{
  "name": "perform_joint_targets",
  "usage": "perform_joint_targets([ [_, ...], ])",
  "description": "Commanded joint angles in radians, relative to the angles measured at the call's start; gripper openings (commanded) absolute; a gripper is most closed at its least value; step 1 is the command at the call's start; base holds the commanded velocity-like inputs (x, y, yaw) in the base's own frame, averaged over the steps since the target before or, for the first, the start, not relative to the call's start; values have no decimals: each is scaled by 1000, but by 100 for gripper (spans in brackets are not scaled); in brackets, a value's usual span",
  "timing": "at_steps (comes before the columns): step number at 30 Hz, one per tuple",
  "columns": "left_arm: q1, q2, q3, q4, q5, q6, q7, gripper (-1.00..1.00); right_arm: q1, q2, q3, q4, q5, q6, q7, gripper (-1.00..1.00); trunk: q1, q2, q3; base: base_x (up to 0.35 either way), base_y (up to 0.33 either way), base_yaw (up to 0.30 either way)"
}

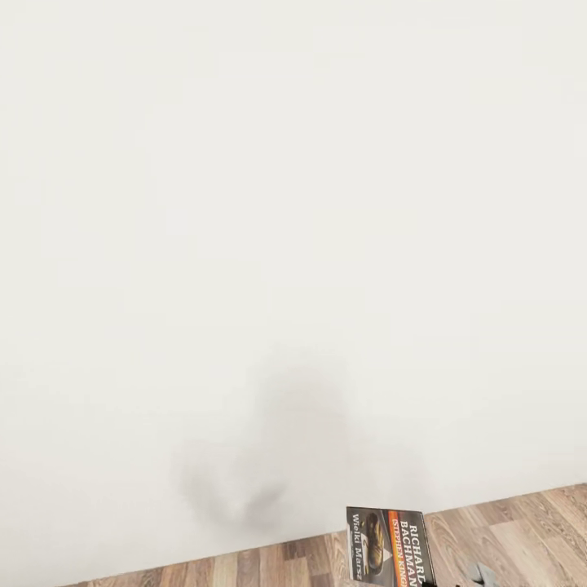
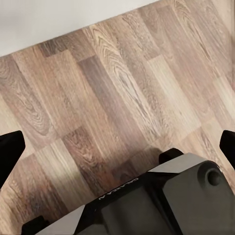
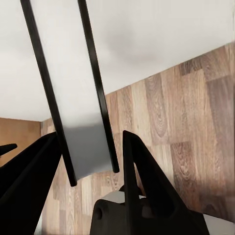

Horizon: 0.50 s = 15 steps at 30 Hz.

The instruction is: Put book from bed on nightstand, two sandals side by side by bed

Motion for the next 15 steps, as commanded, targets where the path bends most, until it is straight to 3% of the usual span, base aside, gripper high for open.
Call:
perform_joint_targets([
  [1, -1, 0, -9, 2, 10, -4, -1, 100, -1, 0, 3, 0, -9, 8, 3, -100, 1, -1, -1, 231, 0, -194],
  [7, -1, 0, -8, 2, 10, -4, -2, 100, 0, 0, 3, 0, -9, 8, 3, -100, 1, -1, -1, 236, 0, -194],
  [15, -1, 0, -8, 2, 10, -4, -2, 100, 0, 0, 3, 0, -9, 8, 2, -100, 1, -1, -1, 31, 0, -194],
])
